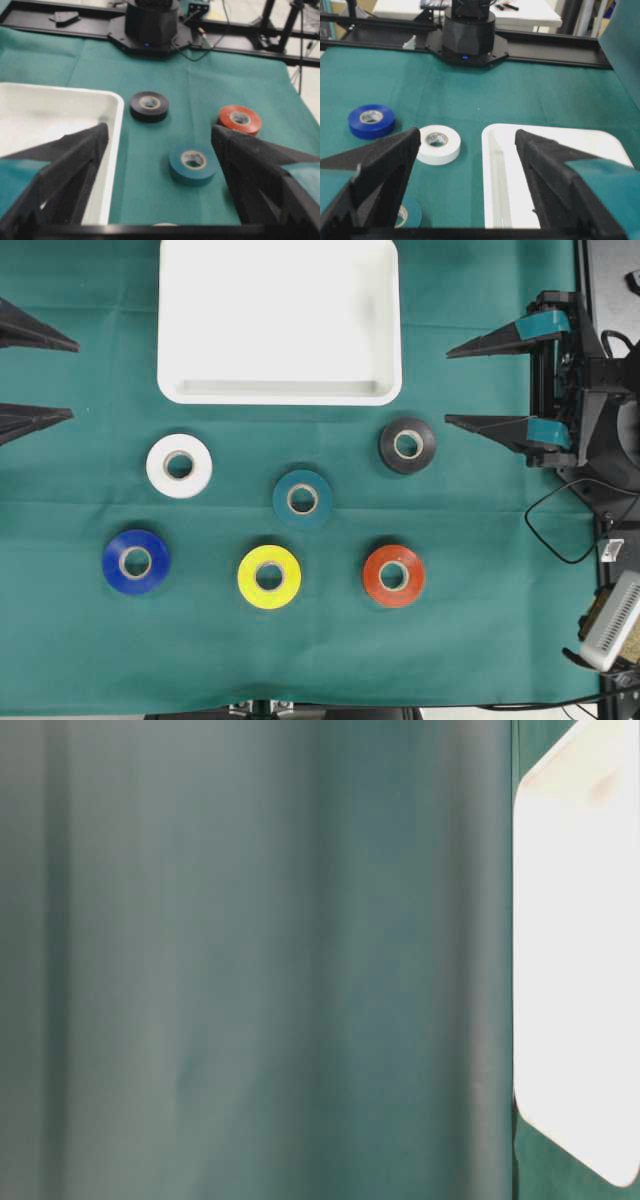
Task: Put the tape alternately from left to right into the white case.
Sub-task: 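Move both grippers inward toward the tape rolls, opening them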
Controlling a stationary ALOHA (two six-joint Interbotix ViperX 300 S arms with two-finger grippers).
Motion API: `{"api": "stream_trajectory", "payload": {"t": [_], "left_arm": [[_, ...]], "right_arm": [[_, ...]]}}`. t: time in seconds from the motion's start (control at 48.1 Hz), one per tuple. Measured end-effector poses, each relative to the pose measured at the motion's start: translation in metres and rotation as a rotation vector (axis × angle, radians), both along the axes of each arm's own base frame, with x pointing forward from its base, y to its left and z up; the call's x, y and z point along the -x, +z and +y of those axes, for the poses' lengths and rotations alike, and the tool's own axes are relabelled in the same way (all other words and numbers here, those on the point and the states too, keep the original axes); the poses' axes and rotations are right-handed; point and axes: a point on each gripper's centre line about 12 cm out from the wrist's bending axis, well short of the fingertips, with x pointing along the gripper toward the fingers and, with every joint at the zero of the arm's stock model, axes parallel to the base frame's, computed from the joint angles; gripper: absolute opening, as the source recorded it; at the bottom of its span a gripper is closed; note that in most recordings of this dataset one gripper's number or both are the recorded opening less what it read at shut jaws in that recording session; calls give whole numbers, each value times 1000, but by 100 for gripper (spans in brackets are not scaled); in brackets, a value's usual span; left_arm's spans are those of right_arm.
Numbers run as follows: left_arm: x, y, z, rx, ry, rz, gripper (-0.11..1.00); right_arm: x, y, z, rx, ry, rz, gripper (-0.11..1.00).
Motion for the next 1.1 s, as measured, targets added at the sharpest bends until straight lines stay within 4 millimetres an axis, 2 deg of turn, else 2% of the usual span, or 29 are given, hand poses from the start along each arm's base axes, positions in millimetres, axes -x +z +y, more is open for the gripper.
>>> {"api": "stream_trajectory", "payload": {"t": [0.249, 1.102], "left_arm": [[-6, -5, 0, 0, 0, 37, 60], [-70, -41, -1, 21, 1, 374, 59]], "right_arm": [[-2, -3, 0, -2, 0, 14, 84], [-48, -29, -1, -12, 0, 293, 84]]}}
